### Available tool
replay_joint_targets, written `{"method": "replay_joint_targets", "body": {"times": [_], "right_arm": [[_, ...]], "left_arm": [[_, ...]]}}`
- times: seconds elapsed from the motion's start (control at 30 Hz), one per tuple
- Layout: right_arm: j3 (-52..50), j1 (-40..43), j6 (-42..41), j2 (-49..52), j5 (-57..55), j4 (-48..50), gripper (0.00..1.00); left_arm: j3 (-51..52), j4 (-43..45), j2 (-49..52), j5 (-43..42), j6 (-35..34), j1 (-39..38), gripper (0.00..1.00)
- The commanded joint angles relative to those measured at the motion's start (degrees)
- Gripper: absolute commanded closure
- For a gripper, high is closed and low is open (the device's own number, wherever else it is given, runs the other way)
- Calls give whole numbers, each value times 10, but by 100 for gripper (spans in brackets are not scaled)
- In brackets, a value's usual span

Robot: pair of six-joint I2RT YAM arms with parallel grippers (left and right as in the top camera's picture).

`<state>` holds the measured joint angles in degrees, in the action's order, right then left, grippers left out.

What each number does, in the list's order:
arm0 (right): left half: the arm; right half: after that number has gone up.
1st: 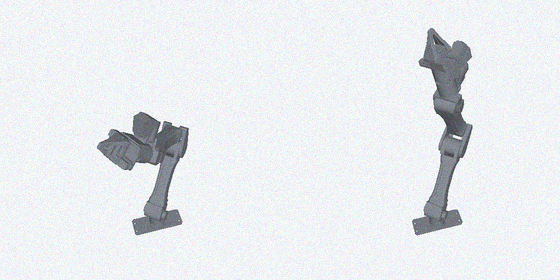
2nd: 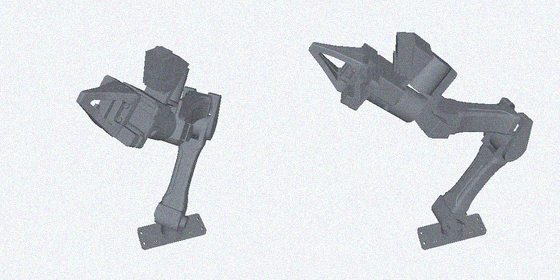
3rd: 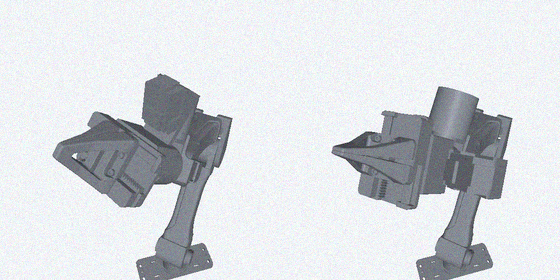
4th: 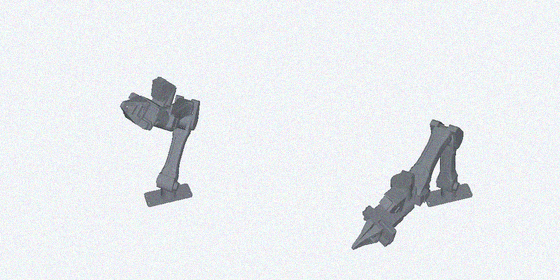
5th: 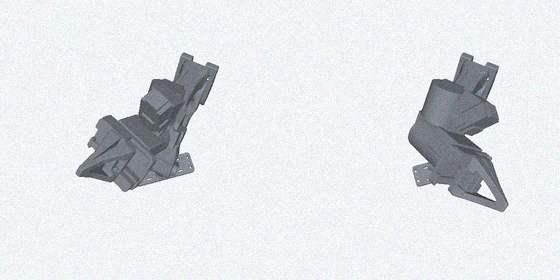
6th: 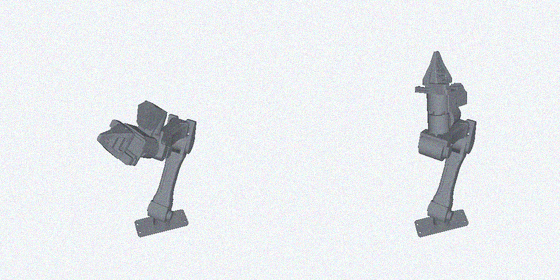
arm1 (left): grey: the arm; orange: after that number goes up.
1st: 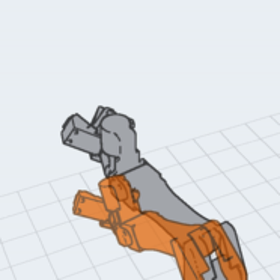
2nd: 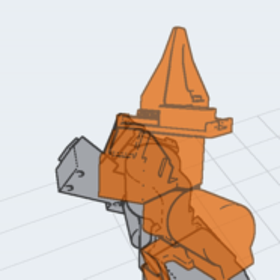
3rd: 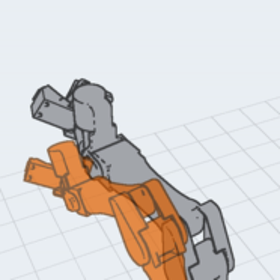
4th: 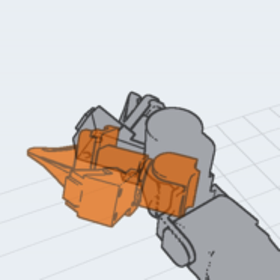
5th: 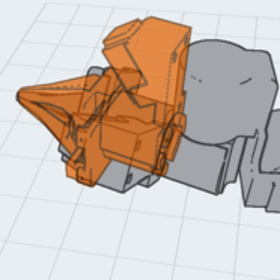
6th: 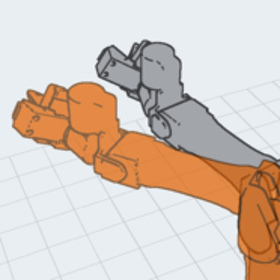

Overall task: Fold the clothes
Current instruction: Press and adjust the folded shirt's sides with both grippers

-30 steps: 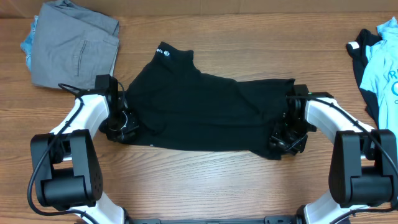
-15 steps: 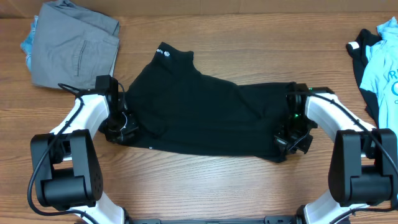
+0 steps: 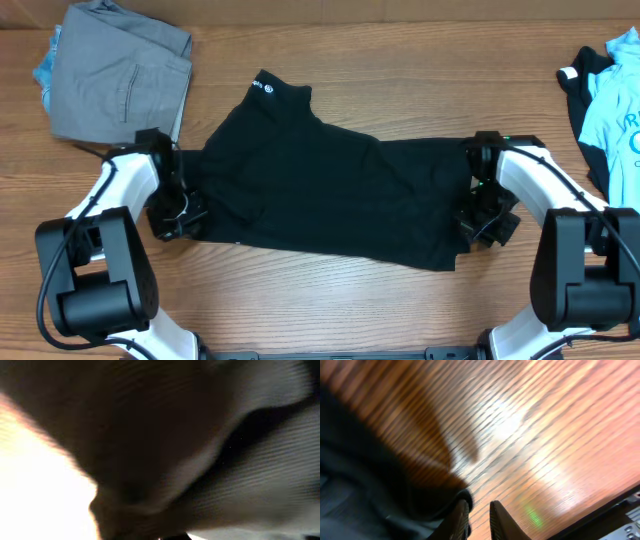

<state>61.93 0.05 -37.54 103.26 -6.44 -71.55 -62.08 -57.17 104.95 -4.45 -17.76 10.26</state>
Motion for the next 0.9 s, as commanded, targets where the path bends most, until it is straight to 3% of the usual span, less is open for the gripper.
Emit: {"method": "replay_joint_targets", "body": {"times": [0.0,0.23,0.27,0.33,0.4,0.5,0.63,0.7,0.77,0.87], "right_arm": [[12,17,-11,-6,-21,0,82],[12,26,-10,-34,-18,4,82],[12,26,0,-43,-10,8,81],[12,26,20,-59,15,17,77],[12,26,43,-69,46,29,61],[12,26,72,-77,117,51,50],[12,22,96,-77,198,79,46],[12,13,96,-77,225,95,34],[12,1,95,-77,232,107,16],[12,-18,95,-77,231,114,5]], "left_arm": [[-20,-14,-4,19,10,1,96],[-26,-35,-71,3,10,1,96],[-26,-40,-89,-4,11,0,92],[-26,-44,-117,-21,12,-2,79],[-26,-46,-139,-49,23,-7,66],[-26,-47,-158,-102,32,-24,27],[-25,-58,-153,-130,28,-60,8],[-25,-58,-144,-130,12,-87,3],[-25,-49,-132,-127,-2,-111,1],[-25,-32,-108,-92,-43,-131,0]]}}
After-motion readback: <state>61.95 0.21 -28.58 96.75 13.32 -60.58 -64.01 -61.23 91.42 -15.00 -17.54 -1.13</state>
